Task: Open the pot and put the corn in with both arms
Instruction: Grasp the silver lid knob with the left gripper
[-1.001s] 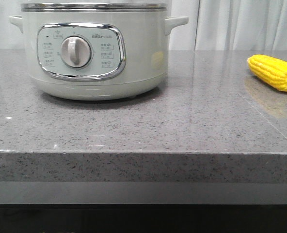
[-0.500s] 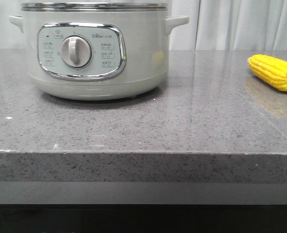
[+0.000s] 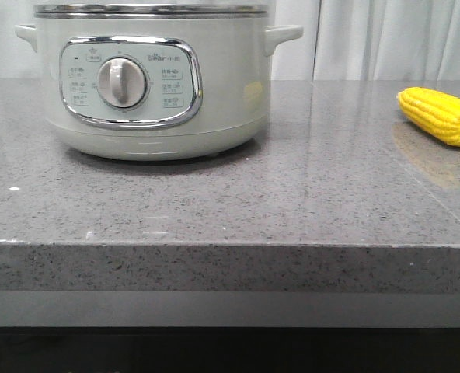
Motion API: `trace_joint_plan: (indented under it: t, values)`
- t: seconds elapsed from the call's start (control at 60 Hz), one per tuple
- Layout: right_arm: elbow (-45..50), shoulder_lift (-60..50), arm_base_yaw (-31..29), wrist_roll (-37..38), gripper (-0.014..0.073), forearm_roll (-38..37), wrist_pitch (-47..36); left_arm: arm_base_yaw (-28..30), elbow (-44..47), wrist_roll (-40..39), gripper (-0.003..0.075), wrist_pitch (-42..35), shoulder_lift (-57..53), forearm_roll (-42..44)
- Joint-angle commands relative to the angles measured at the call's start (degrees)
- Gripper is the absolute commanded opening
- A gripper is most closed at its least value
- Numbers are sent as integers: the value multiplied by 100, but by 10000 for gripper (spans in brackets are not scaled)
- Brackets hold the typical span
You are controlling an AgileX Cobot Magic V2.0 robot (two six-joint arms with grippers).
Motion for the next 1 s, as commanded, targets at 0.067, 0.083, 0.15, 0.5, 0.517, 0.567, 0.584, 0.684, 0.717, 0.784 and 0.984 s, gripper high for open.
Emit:
trace_joint_plan:
  t: [0.067,0.083,0.15,0.5,0.517,0.567,0.584,0.684,0.717,0.784,0.984]
  values:
    - [-173,75,-36,-42,497,-80,-412,1,-200,20,485,-567,201,10]
    - [-173,75,-36,-42,496,-80,-412,1,-200,20,482,-567,224,10]
    - [-173,75,-36,-42,496,-80,-412,1,-213,20,476,-667,341,-30]
    - [-173,75,-36,-42,496,-80,-412,-1213,-519,20,473,-1509,1164,-127]
    - [-173,75,-36,-42,496,-80,-412,-1280,-556,20,473,-1515,1212,-127]
    - [-173,75,-36,-42,496,-80,-412,-1504,-685,20,473,-1583,1429,-127]
    - [-173,75,-36,-42,496,-80,-412,-1589,-722,20,473,-1607,1489,-127]
    - [-173,75,-36,-42,496,-80,-412,-1950,-1012,20,473,-1820,1956,-127]
    - [-173,75,-36,-42,496,-80,-412,-2039,-1114,20,473,-1878,2116,-127]
    - [-173,75,-36,-42,496,-80,-412,-2167,-1337,20,473,-1945,2401,-161]
    - [-173,75,-36,-42,496,-80,-412,-2374,-2090,20,473,-1972,3334,-329]
